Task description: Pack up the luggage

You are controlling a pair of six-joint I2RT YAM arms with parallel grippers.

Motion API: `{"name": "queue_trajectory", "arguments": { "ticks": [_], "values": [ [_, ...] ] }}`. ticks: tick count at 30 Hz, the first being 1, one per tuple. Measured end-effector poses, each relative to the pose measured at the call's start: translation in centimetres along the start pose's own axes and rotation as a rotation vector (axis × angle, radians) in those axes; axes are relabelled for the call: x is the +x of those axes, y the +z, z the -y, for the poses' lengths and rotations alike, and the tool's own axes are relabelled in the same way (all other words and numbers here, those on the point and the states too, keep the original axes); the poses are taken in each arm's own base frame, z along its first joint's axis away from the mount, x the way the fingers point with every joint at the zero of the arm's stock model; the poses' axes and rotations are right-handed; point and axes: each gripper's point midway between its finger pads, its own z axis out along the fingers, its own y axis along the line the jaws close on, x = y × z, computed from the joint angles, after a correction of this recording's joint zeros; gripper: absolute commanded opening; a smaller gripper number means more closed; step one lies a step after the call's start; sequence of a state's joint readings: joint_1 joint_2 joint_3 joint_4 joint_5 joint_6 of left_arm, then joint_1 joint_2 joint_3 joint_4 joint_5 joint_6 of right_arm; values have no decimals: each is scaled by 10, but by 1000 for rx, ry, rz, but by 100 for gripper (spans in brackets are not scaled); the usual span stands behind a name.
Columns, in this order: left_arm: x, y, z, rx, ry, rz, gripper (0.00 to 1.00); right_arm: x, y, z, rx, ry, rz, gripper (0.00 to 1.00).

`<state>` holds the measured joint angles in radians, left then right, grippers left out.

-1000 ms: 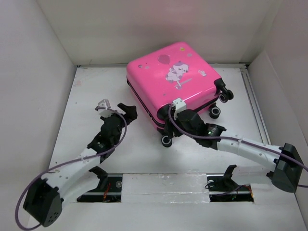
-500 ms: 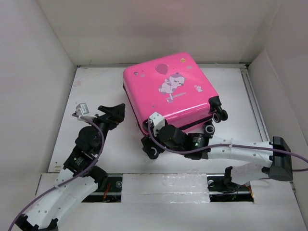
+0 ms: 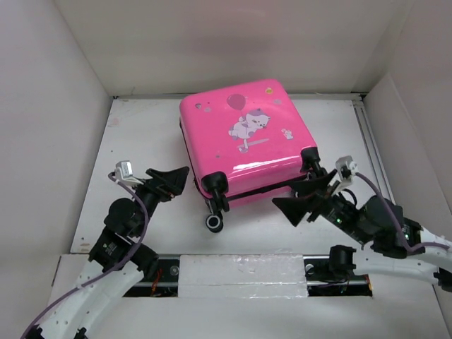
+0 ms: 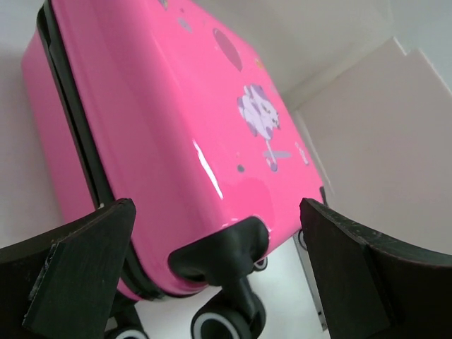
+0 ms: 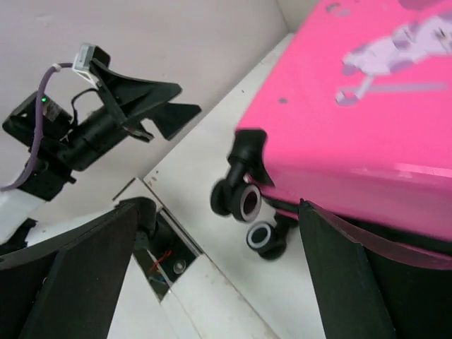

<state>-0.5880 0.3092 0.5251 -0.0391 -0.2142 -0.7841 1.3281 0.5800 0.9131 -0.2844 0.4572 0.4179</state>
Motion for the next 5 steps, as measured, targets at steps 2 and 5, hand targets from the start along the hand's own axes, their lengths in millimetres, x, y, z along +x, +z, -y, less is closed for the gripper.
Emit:
{"name": "queue_trajectory", "arguments": {
  "ticks": [2,5],
  "values": [
    [9,-3,-8,-4,3,-19,99,9,-16,17,25,39,11,100],
    [20,-8,-20,-13,7,-43,99,38,-30,41,71,76,-21,100]
  ]
}}
